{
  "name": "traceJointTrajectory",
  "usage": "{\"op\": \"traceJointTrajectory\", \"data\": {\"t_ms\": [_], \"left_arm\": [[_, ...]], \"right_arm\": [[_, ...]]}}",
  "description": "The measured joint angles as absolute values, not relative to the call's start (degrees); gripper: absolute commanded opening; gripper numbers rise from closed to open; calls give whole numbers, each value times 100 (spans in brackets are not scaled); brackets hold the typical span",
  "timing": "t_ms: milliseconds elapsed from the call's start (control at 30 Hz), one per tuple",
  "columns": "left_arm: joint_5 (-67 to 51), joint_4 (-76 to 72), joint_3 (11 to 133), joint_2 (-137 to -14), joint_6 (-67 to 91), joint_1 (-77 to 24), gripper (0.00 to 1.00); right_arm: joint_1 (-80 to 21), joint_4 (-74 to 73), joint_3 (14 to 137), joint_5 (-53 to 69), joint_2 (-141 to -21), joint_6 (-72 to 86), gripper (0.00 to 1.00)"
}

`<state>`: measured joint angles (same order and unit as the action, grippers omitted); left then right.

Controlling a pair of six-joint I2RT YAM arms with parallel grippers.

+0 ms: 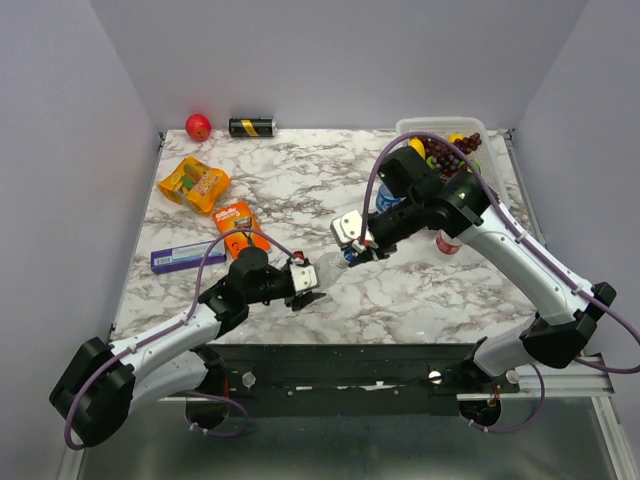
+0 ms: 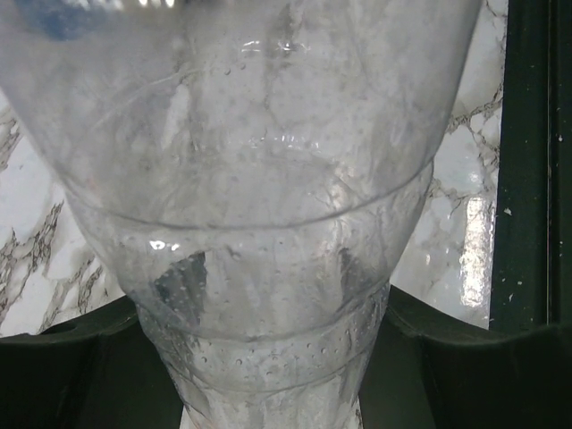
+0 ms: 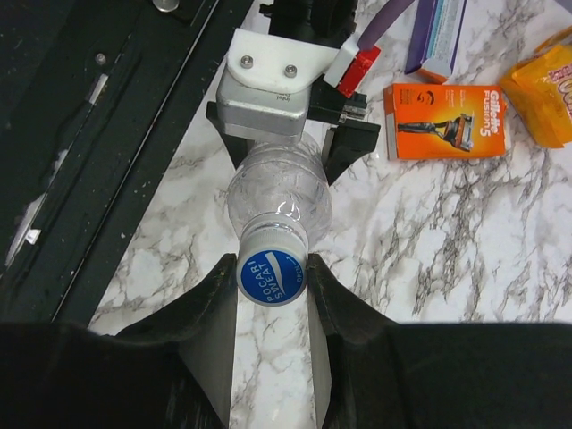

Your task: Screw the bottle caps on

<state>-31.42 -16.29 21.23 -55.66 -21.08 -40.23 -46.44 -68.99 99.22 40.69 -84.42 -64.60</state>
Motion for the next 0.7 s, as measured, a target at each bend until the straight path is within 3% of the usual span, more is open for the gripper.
{"op": "traceJointTrajectory", "data": {"t_ms": [367, 633, 667, 700], "left_arm": [[-2386, -1938, 1984, -5520, -2064, -4101, 0], [-1267, -2434, 1820, -5533, -1599, -4191, 0], [-1103, -2449, 1820, -5551, -1544, -4198, 0], [-954, -2473, 1820, -5596, -1516, -4213, 0]], "right_arm": [[-4639, -6716, 9931, 3924, -8532, -6176, 27], [-4598, -6099, 10320, 3627, -8969, -4071, 22], [-4591, -6040, 10381, 3544, -9050, -3750, 21], [-4589, -5977, 10457, 3411, -9142, -3334, 13]]}}
